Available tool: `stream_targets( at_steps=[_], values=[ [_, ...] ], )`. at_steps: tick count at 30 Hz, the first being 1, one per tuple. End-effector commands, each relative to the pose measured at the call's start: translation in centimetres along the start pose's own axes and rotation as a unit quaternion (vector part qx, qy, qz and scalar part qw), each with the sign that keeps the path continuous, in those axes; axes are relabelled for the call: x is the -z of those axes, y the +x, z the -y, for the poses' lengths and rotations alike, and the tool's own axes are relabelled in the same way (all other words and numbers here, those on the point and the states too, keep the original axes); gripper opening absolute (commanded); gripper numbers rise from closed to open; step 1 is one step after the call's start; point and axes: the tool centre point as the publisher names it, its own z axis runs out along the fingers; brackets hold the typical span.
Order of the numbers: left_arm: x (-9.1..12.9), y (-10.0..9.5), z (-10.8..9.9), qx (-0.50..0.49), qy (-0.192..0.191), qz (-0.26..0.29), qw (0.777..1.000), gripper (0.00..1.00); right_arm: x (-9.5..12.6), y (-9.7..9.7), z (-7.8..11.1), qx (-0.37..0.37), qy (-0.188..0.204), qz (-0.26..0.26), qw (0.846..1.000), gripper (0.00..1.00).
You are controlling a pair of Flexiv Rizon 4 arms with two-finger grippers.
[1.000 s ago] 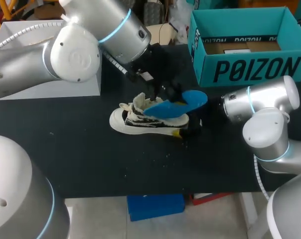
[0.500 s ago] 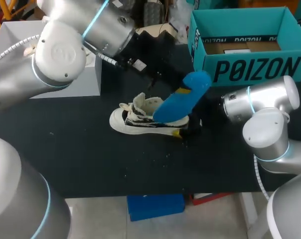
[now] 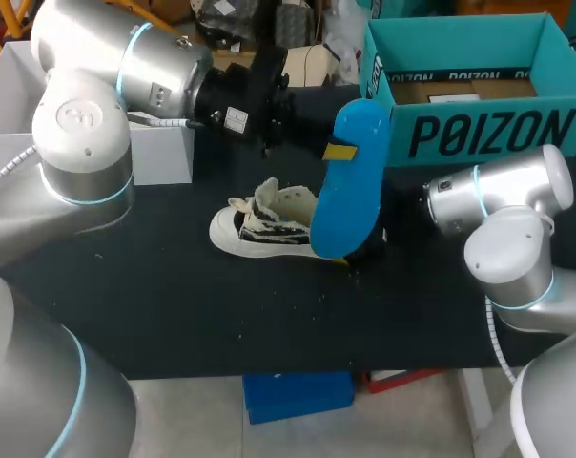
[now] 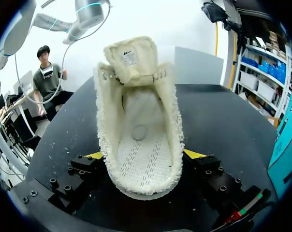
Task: Take the shoe out of the shoebox, open the shoe tongue, remove and reinsert the insole, then place the shoe into the shoebox
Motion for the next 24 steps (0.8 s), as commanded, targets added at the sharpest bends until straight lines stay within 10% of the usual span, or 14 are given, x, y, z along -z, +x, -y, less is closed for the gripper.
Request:
stream_targets(
  at_steps=[1, 24],
  values=[
    [0.9, 1.6, 0.5, -0.008, 0.06, -0.008, 0.998, 0.0, -0.1, -0.1, 0.1, -0.001, 0.0, 0.0, 1.0, 0.0],
    [-0.4, 8.0, 8.8, -0.044, 0.112, -0.071, 0.99, 0.0, -0.1, -0.1, 0.1, -0.001, 0.0, 0.0, 1.0, 0.0]
  ],
)
